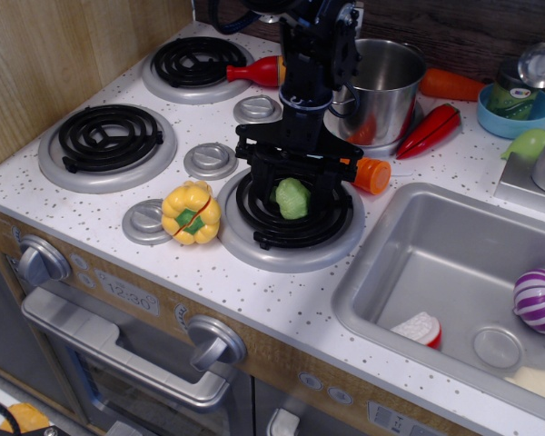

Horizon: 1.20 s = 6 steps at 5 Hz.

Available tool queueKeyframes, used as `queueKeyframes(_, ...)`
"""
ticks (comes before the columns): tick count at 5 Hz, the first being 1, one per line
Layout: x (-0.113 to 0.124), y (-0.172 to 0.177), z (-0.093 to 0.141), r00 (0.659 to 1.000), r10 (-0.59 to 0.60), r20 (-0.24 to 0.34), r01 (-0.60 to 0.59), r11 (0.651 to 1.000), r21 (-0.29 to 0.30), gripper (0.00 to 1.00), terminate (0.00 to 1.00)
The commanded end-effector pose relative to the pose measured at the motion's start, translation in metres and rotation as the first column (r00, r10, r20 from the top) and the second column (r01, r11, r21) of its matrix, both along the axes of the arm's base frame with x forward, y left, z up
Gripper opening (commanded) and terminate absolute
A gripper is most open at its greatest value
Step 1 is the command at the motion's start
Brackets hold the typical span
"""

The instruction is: Put broccoli in pot or pan

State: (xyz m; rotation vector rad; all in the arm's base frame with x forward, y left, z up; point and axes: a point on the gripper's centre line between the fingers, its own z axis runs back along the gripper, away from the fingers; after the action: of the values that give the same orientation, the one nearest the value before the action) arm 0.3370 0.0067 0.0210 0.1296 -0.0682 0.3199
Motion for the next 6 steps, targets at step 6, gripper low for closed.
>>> queueKeyframes(6, 0.112, 0.016, 0.114, 0.937, -0.097, 0.336, -0.044, 0.92, 0.389, 0.0, 0.0)
